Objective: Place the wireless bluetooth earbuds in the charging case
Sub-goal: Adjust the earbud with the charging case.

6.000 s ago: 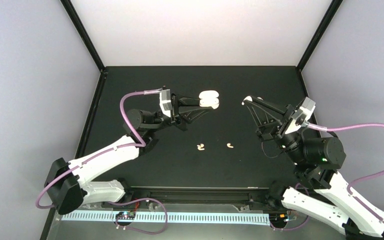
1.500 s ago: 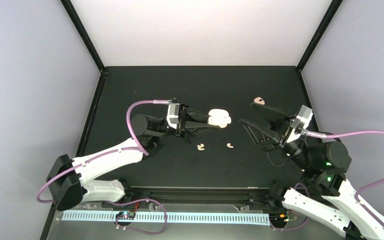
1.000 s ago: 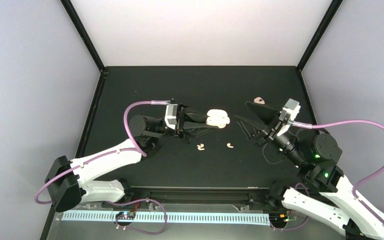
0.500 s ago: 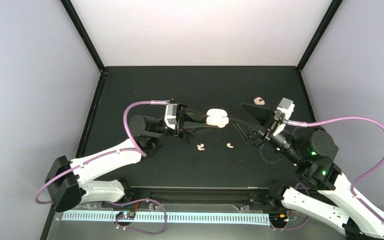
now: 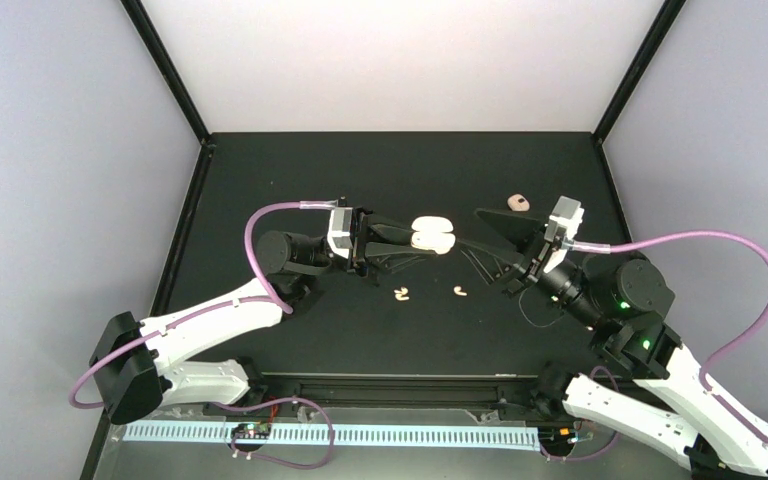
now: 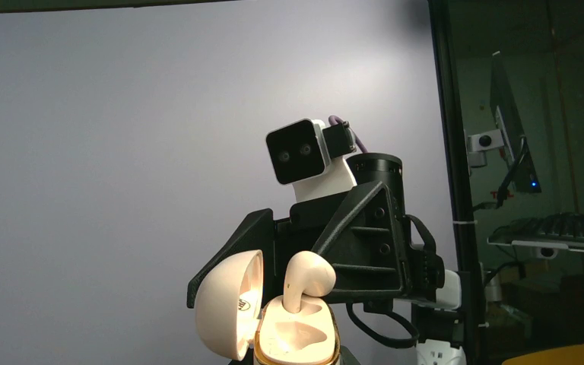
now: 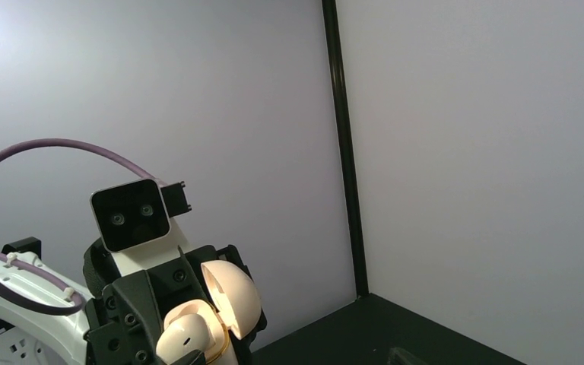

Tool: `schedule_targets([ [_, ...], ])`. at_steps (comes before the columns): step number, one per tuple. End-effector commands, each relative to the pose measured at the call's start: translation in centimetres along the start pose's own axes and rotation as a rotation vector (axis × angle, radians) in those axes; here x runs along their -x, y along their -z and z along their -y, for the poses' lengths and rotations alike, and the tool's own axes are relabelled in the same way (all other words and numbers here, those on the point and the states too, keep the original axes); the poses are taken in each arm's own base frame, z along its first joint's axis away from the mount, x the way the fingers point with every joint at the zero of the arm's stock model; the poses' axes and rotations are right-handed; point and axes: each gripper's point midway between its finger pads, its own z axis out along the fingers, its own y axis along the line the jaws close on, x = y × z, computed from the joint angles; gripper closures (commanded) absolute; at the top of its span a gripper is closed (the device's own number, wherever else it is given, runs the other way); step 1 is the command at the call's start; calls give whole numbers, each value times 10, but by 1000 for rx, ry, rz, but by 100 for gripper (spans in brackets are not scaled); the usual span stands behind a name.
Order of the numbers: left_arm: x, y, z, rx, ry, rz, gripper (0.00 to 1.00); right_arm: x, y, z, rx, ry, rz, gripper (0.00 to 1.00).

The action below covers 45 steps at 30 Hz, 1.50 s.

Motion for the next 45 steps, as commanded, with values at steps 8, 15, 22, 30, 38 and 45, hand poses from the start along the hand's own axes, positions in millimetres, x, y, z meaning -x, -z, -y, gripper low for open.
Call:
schedule_targets([
  [8, 11, -3, 4, -9, -36, 28, 98, 7, -2, -12, 67, -14, 10, 38],
  [15, 11, -3, 4, -9, -36, 29, 98, 7, -1, -11, 60, -16, 10, 38],
  [22, 8, -4, 4, -14, -30, 24, 98, 10, -5, -7, 37, -32, 23, 37],
  [30, 7, -5, 6, -18, -35, 25, 98, 8, -11, -9, 47, -35, 8, 37],
  [38, 7, -5, 7, -20, -40, 23, 98, 6, -16, -6, 34, -52, 2, 37],
  [45, 6, -4, 6, -13, -42, 20, 99, 11, -13, -13, 69, -44, 11, 36],
])
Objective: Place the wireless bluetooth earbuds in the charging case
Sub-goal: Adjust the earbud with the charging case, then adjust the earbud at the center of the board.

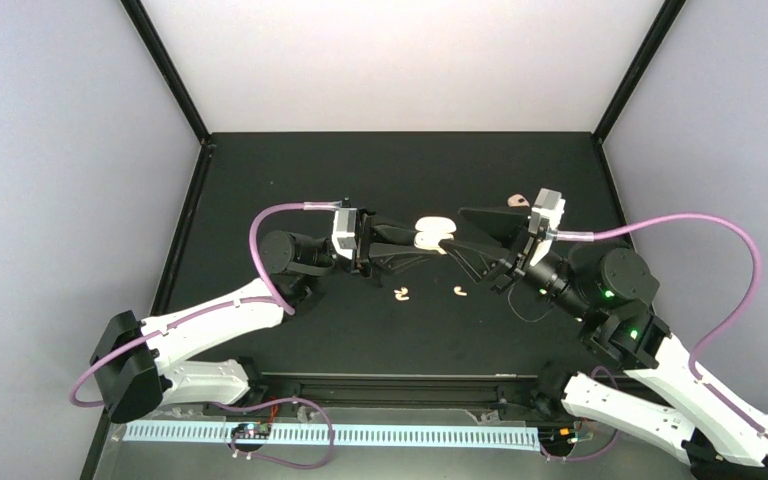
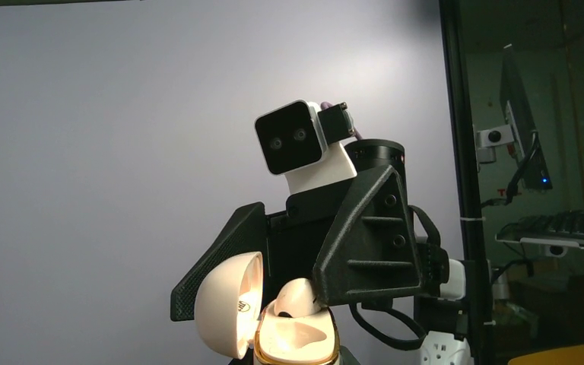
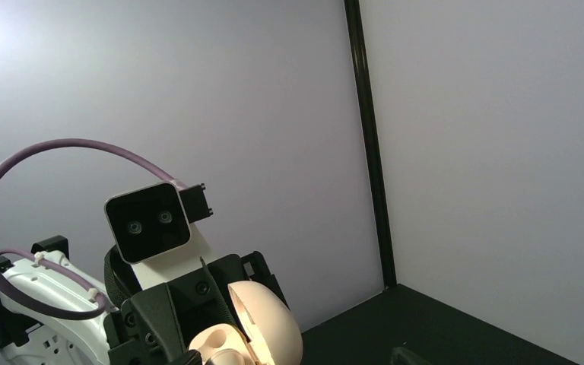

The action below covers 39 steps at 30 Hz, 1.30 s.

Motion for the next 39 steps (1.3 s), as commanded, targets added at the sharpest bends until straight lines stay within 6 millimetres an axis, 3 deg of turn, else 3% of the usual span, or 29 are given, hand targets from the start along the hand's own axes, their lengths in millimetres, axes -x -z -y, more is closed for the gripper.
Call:
schedule_targets([
  [1, 11, -2, 8, -27, -43, 29, 98, 20, 7, -9, 33, 16, 51, 36],
  [4, 13, 3, 5, 9, -57, 38, 98, 35, 23, -10, 17, 45, 103, 35],
  [7, 11, 11, 1, 61, -79, 18, 99, 42, 41, 2, -66, 77, 131, 35],
  [11, 8, 32, -1, 139, -109, -24, 98, 19, 48, 35, -245, 97, 42, 35],
  [15, 6, 53, 3, 197, -131, -69, 98, -44, 37, 72, -411, 80, -180, 35],
  [18, 4, 69, 5, 251, -138, -116, 98, -96, 23, 89, -460, 50, -341, 35],
  [24, 7, 100, 17, 313, -164, -116, 98, -195, -14, 106, -399, -169, -575, 39],
  [30, 6, 112, 32, 285, -181, -107, 99, -280, -39, 118, -399, -269, -792, 44],
  [32, 5, 114, 35, 273, -183, -104, 99, -310, -38, 128, -433, -275, -871, 45],
  [35, 3, 116, 38, 264, -186, -103, 99, -337, -29, 141, -494, -264, -938, 45],
  [39, -2, 122, 39, 273, -197, -112, 98, -348, 5, 176, -666, -300, -947, 45],
])
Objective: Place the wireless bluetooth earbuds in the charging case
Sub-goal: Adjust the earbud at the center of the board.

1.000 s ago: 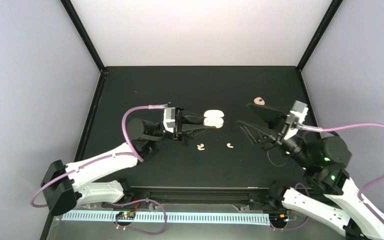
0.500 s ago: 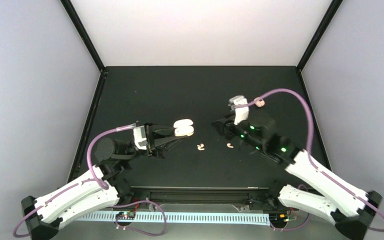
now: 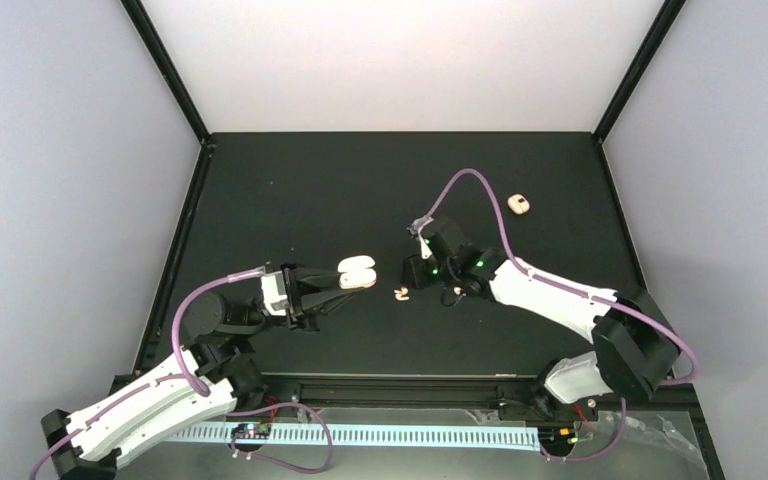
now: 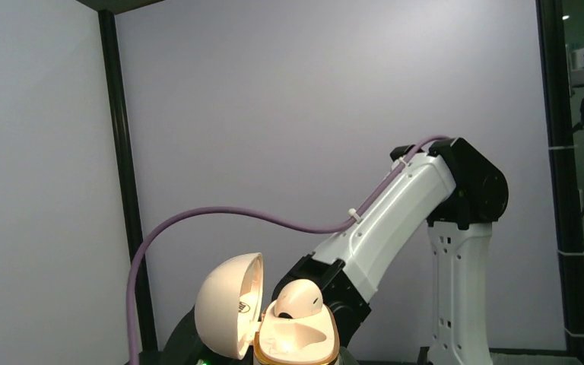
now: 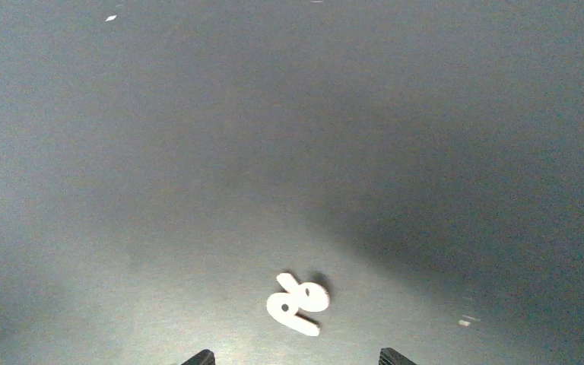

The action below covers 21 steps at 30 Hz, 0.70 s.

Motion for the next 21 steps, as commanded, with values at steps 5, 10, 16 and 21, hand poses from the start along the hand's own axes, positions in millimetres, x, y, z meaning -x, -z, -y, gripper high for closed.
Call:
schedule_targets([
  [5, -3, 9, 0, 16, -45, 1, 99, -16, 11, 90, -207, -224, 41, 41],
  [10, -7, 7, 0, 7, -38, -15, 98, -41, 2, 112, -225, -312, 3, 40],
  [16, -10, 7, -1, 12, -30, -25, 98, -55, -7, 114, -219, -330, -29, 39],
  [21, -10, 6, -2, 16, -31, -25, 98, -64, -11, 115, -212, -318, -39, 39],
])
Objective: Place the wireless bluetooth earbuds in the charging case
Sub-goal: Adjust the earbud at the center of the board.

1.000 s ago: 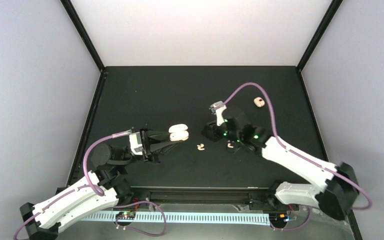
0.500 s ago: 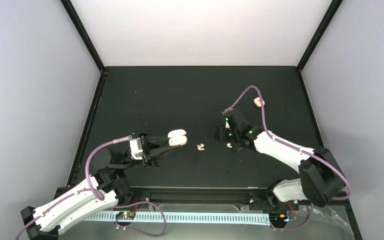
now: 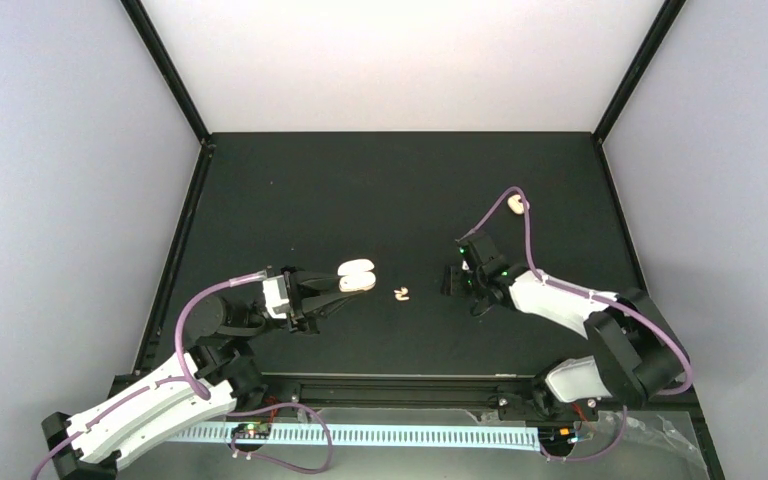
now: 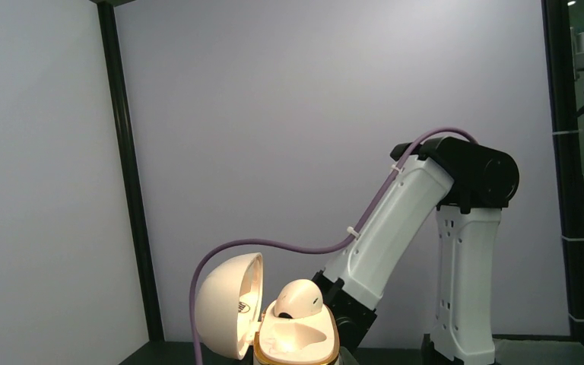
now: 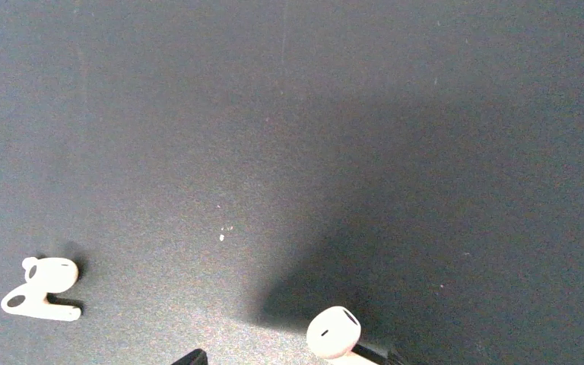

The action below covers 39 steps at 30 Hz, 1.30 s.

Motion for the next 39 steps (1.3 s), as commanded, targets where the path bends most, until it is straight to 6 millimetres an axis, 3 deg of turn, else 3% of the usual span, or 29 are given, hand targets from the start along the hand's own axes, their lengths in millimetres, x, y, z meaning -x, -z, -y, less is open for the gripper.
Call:
schedule_targets([
  [1, -1, -1, -3, 13, -13, -4, 98, 2, -5, -2, 21, -5, 20, 39],
  [6, -2, -1, -3, 11, -11, -8, 98, 6, -8, -5, 26, 14, 14, 39],
  [16, -2, -2, -4, 12, -10, -9, 98, -16, -6, -19, 112, -32, -93, 40],
  [28, -4, -4, -4, 10, 0, -16, 99, -31, -1, -29, 84, -35, -170, 44],
  [34, -5, -3, -4, 10, 2, -23, 99, -16, 4, -11, -42, -13, -110, 44],
  [39, -4, -4, -5, 11, 4, -24, 99, 4, 6, -8, -122, 47, -98, 44],
])
